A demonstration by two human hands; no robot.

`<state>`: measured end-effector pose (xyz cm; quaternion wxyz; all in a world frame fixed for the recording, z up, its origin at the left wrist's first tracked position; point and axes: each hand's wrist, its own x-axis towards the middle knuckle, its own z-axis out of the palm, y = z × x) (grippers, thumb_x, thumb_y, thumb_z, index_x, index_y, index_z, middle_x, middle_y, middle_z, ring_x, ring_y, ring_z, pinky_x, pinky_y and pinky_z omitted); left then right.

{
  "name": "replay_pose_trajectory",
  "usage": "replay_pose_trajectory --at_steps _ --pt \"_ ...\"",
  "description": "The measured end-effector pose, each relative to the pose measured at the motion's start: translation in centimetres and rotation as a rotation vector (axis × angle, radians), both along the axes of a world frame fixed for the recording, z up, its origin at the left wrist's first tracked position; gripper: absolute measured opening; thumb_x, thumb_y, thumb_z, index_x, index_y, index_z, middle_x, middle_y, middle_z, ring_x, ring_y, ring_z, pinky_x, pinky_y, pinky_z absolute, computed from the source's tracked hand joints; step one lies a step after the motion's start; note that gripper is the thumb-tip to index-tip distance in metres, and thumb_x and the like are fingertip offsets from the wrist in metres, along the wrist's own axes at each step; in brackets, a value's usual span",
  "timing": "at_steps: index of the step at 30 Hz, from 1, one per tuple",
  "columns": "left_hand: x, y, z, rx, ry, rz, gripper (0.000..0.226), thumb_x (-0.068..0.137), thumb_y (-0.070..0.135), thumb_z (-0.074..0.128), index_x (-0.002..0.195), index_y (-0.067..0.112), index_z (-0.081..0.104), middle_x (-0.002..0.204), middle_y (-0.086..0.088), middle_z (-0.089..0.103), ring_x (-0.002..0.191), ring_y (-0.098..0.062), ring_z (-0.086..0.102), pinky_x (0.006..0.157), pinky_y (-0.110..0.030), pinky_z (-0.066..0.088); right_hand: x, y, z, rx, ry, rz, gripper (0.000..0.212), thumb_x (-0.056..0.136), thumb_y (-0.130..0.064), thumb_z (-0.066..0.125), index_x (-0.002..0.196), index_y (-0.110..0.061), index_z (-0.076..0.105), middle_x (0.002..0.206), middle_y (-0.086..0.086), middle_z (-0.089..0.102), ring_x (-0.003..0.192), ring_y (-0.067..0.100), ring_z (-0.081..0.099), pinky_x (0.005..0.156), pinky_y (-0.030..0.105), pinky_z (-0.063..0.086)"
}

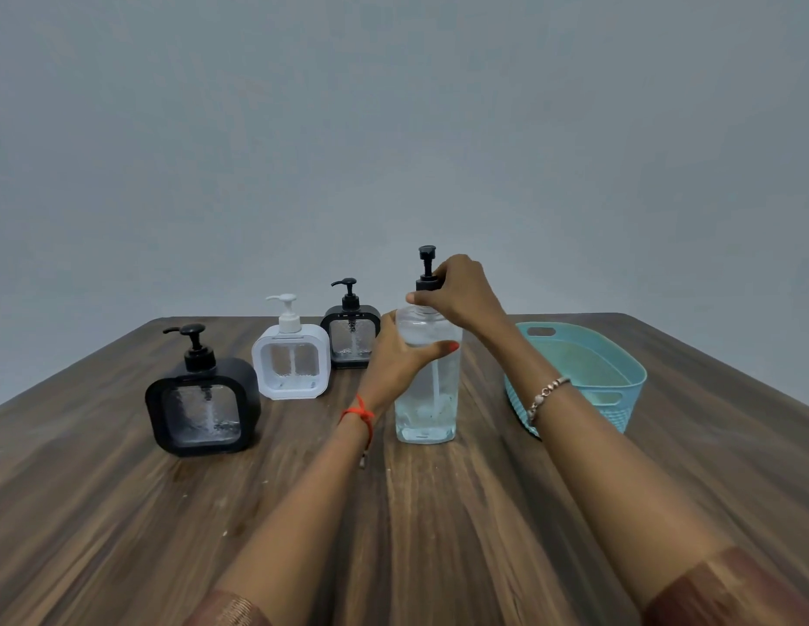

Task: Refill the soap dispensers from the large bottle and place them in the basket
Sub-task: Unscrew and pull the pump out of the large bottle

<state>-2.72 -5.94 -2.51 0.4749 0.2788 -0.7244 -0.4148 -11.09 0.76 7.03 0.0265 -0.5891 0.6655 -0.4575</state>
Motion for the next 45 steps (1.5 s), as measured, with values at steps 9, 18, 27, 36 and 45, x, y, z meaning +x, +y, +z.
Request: replay_pose_trajectory --at_steps 9,18,27,36,45 --pt "0.2 0.2 0.2 -0.014 0.039 -0.024 0.074 0.061 0.036 0.085 0.122 0.015 0.049 0.114 0.002 0.06 0.1 -0.007 0.061 0.069 -0.012 0.051 -1.2 1.1 4.1 -0.079 -0.237 0.114 0.025 0.073 0.004 0.072 0.097 0.004 0.069 0.09 0.01 0.067 0.086 0.016 0.061 0.076 0.023 0.045" --pt "0.2 0.5 0.3 -0.005 0.063 -0.032 0.065 0.064 0.029 0.085 0.118 0.014 0.052 0.109 0.004 0.062 0.097 -0.008 0.062 0.071 -0.014 0.051 -1.1 1.6 7.5 -0.256 -0.243 0.036 0.026 0.068 -0.009 0.08 0.086 0.007 0.071 0.066 -0.003 0.062 0.053 -0.003 0.053 0.046 0.004 0.038" --pt "0.1 0.1 -0.1 0.011 0.061 -0.075 0.068 0.06 0.039 0.086 0.116 0.016 0.056 0.109 0.002 0.066 0.1 -0.013 0.065 0.081 -0.027 0.056 -0.2 2.2 8.9 -0.374 -0.282 -0.03 0.034 0.067 -0.007 0.08 0.089 0.014 0.065 0.081 0.011 0.067 0.056 -0.001 0.054 0.04 0.003 0.034" --pt "0.1 0.3 -0.2 0.037 0.087 -0.072 0.069 0.062 0.032 0.085 0.12 0.016 0.051 0.111 0.004 0.063 0.1 -0.009 0.063 0.082 -0.026 0.055 -0.3 3.2 11.1 -0.465 -0.244 -0.067 0.034 0.068 -0.009 0.078 0.084 0.017 0.063 0.09 0.023 0.069 0.065 0.015 0.058 0.041 0.009 0.036" --pt "0.0 0.2 -0.2 0.035 0.097 -0.066 0.074 0.057 0.039 0.086 0.12 0.018 0.052 0.113 0.002 0.064 0.101 -0.011 0.064 0.085 -0.03 0.055 -0.4 4.5 12.3 -0.555 -0.16 -0.108 0.032 0.071 -0.012 0.075 0.076 0.017 0.061 0.069 0.01 0.06 0.053 0.01 0.049 0.04 0.007 0.031"
